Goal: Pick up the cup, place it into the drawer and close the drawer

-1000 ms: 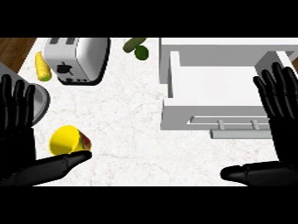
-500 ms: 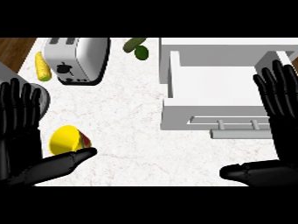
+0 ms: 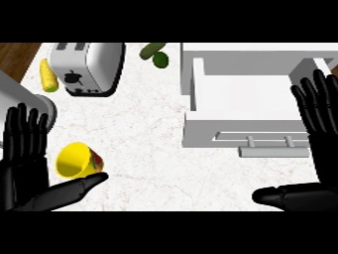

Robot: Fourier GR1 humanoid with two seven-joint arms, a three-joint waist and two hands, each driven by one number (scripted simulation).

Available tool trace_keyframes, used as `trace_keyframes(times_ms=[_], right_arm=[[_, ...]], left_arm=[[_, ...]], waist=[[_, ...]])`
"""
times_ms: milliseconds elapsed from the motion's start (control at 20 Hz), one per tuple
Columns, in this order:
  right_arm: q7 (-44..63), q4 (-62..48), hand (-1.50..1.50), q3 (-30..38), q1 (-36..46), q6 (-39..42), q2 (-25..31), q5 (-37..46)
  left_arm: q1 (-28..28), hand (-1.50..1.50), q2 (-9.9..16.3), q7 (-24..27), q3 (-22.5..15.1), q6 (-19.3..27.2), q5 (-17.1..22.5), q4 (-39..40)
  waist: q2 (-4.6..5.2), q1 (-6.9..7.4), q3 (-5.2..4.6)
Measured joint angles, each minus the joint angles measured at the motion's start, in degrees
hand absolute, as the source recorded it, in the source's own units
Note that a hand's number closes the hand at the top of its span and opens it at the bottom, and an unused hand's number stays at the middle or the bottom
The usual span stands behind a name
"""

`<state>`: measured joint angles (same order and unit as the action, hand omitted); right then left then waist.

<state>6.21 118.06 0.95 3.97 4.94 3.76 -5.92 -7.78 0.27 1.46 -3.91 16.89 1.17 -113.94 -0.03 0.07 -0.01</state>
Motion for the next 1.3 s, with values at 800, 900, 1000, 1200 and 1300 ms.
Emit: trace_keyframes(times_ms=[800, 900, 1000, 1200, 1300], right_arm=[[0.73, -0.7, -1.5, 0.34, 1.36, 0.35, 0.11, -0.15], [2.83, 1.62, -1.5, -0.12, 0.76, 0.21, 0.2, -0.37], [2.88, 1.32, -1.5, -0.09, 1.06, 0.21, 0.15, -0.39], [1.56, 0.49, -1.5, -0.9, 0.65, 0.28, -0.5, 0.41], [1.38, -0.28, -1.5, 0.22, 1.67, 0.6, 0.02, -0.34]], left_arm=[[-4.7, -1.5, 0.49, 14.42, 7.0, -4.51, 5.61, 16.17], [-3.97, -1.5, 0.84, 15.85, 8.1, -5.54, 6.37, 18.97], [-3.76, -1.5, 0.73, 17.17, 8.59, -6.0, 6.6, 21.0], [-3.62, -1.5, 0.75, 20.82, 9.68, -7.73, 7.13, 25.85], [-3.07, -1.5, 1.37, 22.4, 10.97, -8.92, 7.92, 28.8]], waist=[[0.02, 0.04, -0.01], [0.01, -0.03, -0.01], [0.0, -0.02, -0.01], [0.02, -0.02, 0.0], [0.03, -0.01, 0.0]])
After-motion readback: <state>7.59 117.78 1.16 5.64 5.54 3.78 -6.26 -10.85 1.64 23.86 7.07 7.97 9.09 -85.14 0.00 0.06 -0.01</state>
